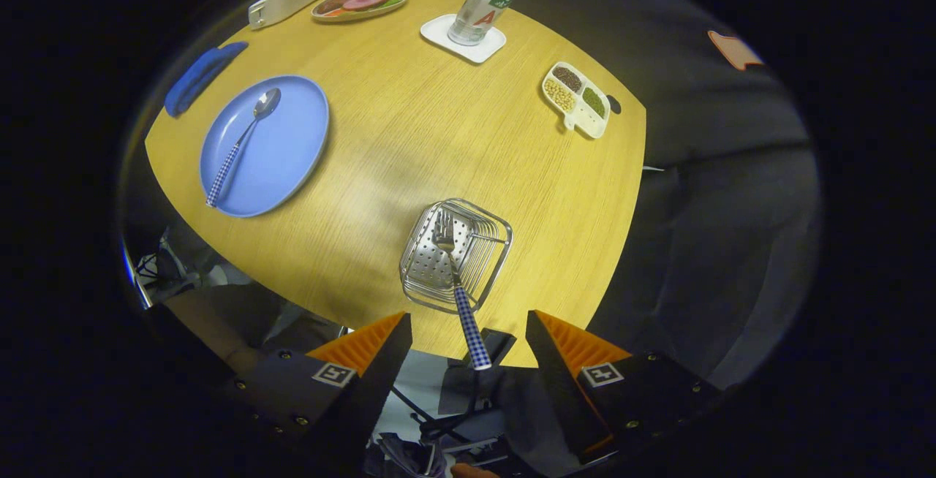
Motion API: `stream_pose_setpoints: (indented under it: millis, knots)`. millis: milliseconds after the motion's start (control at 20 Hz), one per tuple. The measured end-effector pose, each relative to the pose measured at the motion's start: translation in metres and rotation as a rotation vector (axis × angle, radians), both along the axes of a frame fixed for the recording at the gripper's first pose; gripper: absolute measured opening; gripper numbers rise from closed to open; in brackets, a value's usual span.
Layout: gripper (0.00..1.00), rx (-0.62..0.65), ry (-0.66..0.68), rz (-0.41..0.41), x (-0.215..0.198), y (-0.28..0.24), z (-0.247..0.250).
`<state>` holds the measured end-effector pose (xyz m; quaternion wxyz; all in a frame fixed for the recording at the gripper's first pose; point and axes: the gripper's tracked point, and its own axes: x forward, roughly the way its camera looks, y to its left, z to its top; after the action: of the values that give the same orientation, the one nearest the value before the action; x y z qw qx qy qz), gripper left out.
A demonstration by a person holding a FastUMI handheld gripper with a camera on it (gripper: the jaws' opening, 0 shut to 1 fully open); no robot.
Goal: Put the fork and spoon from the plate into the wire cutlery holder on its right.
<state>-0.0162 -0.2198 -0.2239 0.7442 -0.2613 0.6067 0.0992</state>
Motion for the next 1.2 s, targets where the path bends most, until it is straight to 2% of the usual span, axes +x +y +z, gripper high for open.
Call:
stream_pose_setpoints:
  millis: [300, 700, 1200]
  knots:
    - [0.96, 0.082, -0.087, -0.039, -0.012, 0.038, 0.011]
    - [0.97, 0.214, -0.177, -0.062, -0.025, 0.120, 0.019]
    - [0.97, 0.307, -0.167, 0.004, -0.029, 0.198, 0.006]
